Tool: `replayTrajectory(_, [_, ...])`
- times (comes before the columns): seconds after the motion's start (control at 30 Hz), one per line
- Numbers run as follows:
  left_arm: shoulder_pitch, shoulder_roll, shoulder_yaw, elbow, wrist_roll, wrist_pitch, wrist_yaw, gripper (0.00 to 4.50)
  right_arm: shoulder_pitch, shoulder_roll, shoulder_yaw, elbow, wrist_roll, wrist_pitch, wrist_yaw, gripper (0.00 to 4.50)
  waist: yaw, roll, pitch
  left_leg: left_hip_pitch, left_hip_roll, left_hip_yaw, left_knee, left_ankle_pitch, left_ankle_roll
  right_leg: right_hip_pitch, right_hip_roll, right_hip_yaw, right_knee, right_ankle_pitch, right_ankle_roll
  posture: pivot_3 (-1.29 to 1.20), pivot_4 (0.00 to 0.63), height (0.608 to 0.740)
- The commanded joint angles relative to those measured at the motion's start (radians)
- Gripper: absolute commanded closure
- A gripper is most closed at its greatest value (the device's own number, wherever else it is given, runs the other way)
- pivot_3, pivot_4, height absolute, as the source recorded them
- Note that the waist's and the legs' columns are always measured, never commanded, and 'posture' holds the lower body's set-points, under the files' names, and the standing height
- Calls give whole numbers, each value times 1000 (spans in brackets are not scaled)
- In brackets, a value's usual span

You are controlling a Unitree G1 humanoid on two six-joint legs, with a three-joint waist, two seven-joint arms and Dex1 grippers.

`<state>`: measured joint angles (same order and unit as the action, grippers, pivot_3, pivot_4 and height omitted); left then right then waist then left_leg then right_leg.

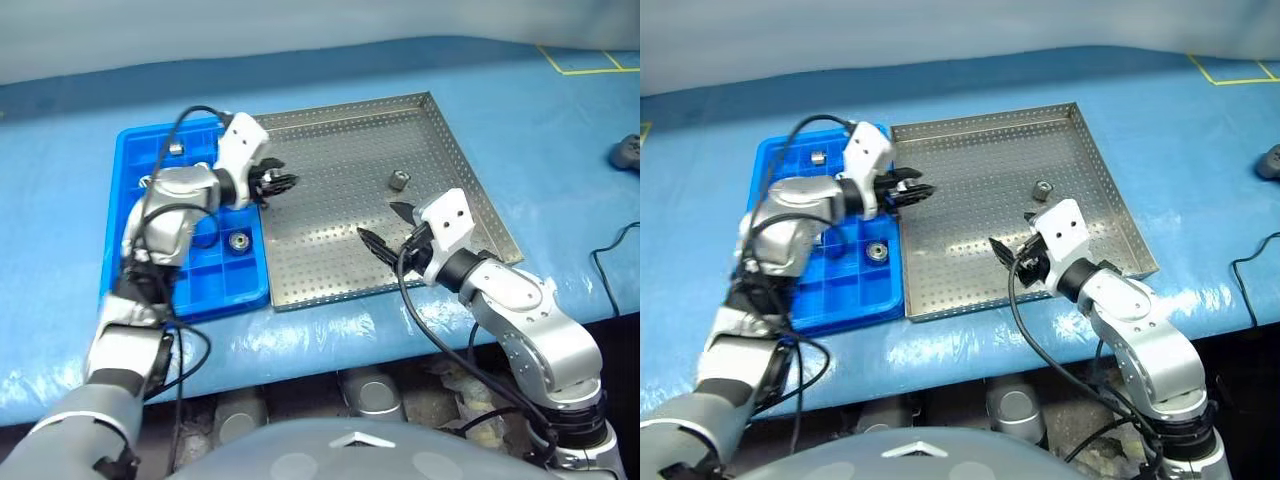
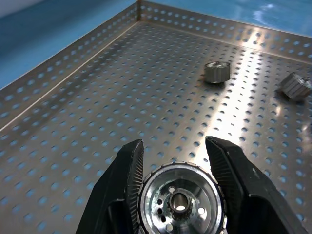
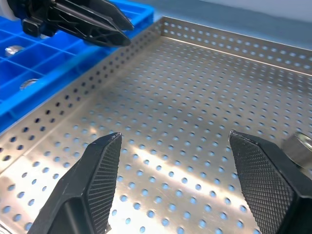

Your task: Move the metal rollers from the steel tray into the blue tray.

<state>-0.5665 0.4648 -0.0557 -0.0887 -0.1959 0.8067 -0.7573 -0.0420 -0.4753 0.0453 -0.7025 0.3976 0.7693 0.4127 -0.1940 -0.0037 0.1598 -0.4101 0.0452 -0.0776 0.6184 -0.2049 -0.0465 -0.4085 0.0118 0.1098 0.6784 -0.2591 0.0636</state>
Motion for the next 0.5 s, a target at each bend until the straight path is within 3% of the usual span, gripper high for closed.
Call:
replayTrajectory(0.03, [79,80,120,-293,-85,142,19,2738,-50,12,31,1,70,-63,108,802,21,0,0,0,0,0,0,0,0,0,0,0,0,0,0,-30,150,740])
replayTrajectory(0.27, [290,225,360,-663,-207,389,57,2738,-203,50,154,135,79,-105,225,802,116,-2,1,1,0,0,1,0,0,1,-1,-2,0,0,0,132,150,740])
replayTrajectory(0.5, [538,249,482,-781,-208,468,128,2738,-285,83,223,239,49,-137,266,802,187,-2,1,1,0,-2,0,0,0,1,-1,-5,-1,-1,-3,215,150,740])
